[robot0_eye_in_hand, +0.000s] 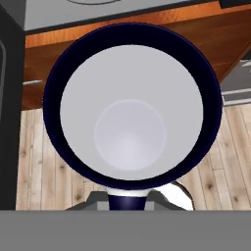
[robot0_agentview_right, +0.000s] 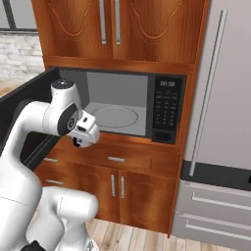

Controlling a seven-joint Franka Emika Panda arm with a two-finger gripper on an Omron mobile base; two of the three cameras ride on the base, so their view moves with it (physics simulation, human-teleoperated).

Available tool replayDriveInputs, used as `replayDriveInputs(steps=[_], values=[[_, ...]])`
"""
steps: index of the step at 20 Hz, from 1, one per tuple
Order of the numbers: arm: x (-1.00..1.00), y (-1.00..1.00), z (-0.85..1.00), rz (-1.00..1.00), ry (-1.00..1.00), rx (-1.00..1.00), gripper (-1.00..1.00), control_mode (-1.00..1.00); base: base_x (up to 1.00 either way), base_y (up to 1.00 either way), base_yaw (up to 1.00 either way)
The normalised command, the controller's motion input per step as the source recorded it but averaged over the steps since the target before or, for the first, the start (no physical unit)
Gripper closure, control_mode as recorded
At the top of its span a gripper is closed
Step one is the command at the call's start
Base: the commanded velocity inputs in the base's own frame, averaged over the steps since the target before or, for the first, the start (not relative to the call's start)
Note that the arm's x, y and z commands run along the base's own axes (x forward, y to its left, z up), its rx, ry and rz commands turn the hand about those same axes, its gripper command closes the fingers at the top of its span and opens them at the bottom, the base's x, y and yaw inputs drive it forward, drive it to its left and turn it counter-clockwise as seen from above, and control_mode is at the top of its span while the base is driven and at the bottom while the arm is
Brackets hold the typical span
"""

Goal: Pick the mug from the counter and place it inside the microwave. Then close the microwave.

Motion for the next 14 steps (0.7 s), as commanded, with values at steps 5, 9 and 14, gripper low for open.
replayDriveInputs(steps=[5,9,14], values=[[0.23,-0.03,0.01,0.03,-0.02,0.00,1.00,-1.00,0.00,0.00,0.00],[0.19,0.00,0.02,0.06,-0.10,0.00,1.00,-1.00,0.00,0.00,0.00],[0.07,-0.01,0.00,0.04,-0.10,0.00,1.00,-1.00,0.00,0.00,0.00]])
